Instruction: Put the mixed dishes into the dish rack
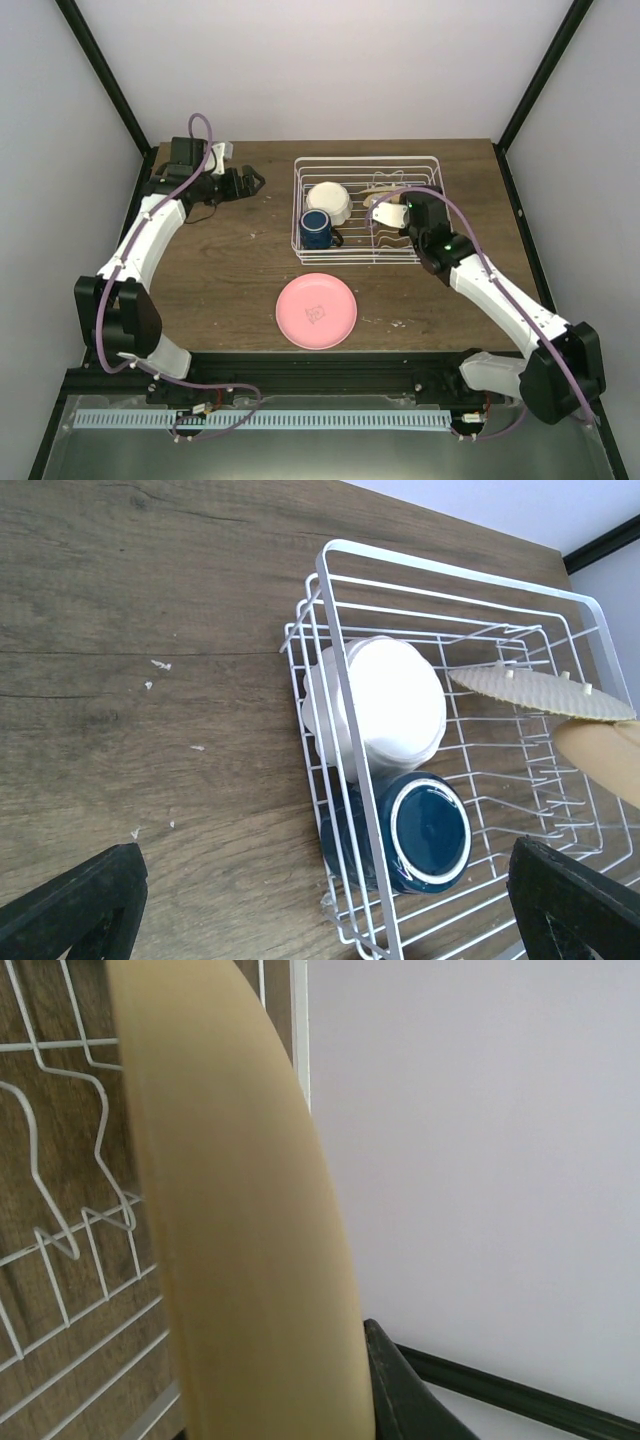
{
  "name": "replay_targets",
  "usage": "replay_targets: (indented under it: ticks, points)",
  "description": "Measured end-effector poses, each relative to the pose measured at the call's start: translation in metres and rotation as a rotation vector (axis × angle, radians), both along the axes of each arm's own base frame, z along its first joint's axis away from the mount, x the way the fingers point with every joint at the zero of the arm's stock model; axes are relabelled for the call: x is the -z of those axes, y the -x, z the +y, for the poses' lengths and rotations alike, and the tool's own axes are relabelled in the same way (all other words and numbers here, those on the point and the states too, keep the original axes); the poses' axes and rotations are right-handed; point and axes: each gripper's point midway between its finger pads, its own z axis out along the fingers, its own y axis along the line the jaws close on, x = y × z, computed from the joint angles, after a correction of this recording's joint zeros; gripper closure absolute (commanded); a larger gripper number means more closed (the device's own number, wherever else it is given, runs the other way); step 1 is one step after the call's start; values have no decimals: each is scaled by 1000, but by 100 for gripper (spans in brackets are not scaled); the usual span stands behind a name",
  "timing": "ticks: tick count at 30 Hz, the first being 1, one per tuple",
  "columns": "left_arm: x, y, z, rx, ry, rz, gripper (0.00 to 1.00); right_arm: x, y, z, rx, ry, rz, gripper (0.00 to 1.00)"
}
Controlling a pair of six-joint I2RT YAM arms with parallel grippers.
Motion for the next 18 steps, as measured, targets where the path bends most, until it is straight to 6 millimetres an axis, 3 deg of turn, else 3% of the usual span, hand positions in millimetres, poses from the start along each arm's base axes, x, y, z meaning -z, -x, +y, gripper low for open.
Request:
replay_targets:
  ticks: [9,18]
  points:
    - [7,-3,3,-6,0,17,0,19,-16,12,-25,9,18,99]
    - [15,-8,4,-8,3,37,0,43,-19,14,-29,24,40,99]
